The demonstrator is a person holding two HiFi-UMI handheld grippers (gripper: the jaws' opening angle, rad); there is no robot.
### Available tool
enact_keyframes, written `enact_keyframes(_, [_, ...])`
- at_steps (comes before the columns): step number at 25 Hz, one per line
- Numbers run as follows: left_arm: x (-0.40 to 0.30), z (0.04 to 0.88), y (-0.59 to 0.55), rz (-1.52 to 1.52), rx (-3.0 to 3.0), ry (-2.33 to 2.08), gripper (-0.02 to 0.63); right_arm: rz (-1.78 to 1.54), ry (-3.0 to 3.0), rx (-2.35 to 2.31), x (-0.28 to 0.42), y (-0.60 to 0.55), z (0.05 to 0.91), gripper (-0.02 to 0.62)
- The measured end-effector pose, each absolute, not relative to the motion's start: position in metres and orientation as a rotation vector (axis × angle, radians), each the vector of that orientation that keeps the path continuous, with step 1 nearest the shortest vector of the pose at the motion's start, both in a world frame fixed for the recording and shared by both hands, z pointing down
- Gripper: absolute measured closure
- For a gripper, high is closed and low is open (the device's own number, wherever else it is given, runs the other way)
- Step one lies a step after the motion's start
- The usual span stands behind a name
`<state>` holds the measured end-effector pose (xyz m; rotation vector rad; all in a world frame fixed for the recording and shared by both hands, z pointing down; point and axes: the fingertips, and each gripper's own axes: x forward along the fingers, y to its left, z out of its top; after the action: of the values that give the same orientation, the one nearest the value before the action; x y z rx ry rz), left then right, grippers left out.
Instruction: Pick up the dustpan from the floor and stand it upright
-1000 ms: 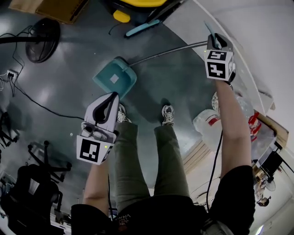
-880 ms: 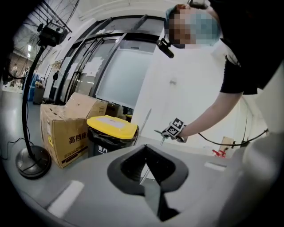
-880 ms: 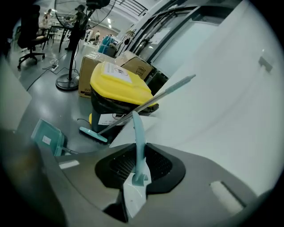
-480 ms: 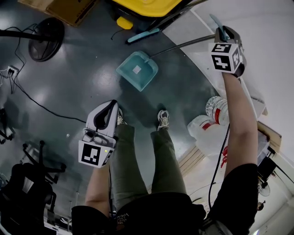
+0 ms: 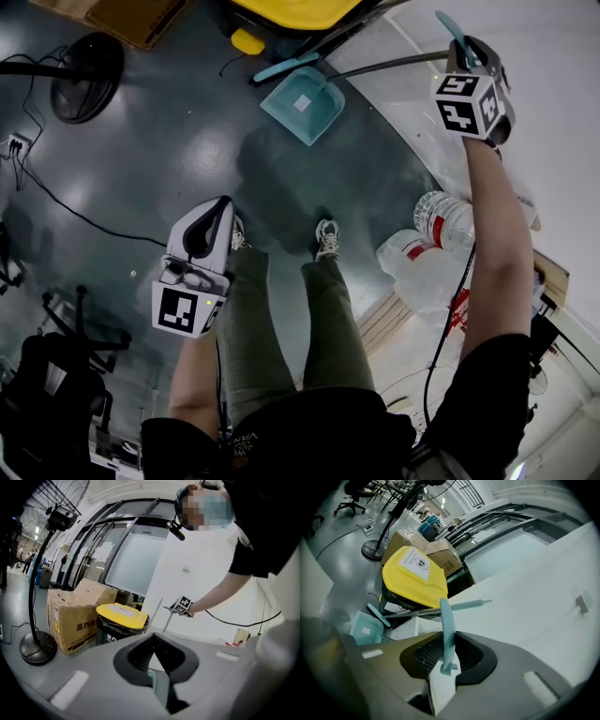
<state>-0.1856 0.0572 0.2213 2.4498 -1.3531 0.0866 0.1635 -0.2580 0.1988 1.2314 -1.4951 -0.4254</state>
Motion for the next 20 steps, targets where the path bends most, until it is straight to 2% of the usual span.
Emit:
enact_keyframes(13, [-0.171, 0.231, 0.046, 0.093, 2.438, -1.321, 0.552, -0.524, -1.516, 1.230, 0.162, -0.250, 0.191, 0.523])
enact_keyframes(20, [-0.160, 0.227, 0.035, 0.092, 2.453, -1.306, 0.552, -0.474, -1.592, 1.296, 0.170, -0.215, 0.195, 0.523])
